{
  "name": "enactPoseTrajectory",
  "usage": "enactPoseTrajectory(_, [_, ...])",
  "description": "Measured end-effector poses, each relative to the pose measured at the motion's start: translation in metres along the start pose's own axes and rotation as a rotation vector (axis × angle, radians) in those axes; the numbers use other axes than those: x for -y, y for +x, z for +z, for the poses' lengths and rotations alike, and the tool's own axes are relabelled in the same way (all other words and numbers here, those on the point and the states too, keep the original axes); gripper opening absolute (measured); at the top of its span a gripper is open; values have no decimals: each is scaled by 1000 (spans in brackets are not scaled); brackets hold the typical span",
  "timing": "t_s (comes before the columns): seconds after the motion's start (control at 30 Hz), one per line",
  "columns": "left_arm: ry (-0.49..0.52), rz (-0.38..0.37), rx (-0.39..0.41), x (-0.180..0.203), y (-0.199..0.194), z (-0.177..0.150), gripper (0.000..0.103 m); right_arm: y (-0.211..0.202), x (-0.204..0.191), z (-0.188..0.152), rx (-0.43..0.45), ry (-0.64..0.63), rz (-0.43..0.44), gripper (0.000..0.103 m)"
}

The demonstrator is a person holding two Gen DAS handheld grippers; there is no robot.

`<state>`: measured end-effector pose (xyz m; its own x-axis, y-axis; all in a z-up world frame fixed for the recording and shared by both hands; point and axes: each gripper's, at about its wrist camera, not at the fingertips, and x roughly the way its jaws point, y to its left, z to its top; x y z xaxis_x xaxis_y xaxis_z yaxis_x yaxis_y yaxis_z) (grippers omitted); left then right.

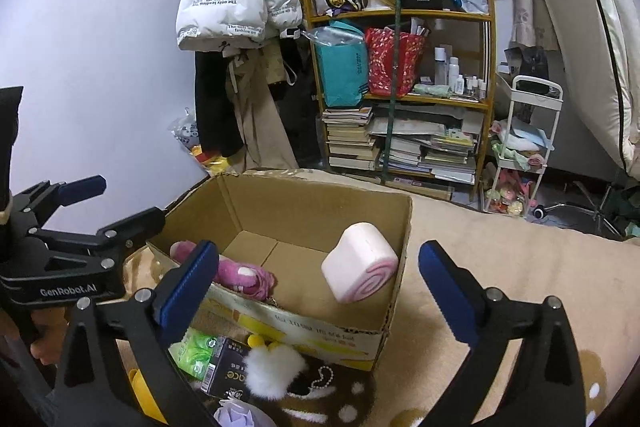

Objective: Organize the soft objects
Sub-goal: 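Withdraw both tools from the box and move toward the remaining toys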

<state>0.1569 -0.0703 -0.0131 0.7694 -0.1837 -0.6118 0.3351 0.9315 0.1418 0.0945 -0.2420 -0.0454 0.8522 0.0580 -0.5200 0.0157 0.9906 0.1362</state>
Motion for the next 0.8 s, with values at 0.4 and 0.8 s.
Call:
enactPoseTrajectory(0.4, [-3,10,-2,-11,-36,-6,98,-18,-3,-7,-43,14,-38,103])
enactPoseTrajectory(0.8, [-23,21,-54,-17,-76,-40,98,-66,-12,-15,-28,29,-41,103])
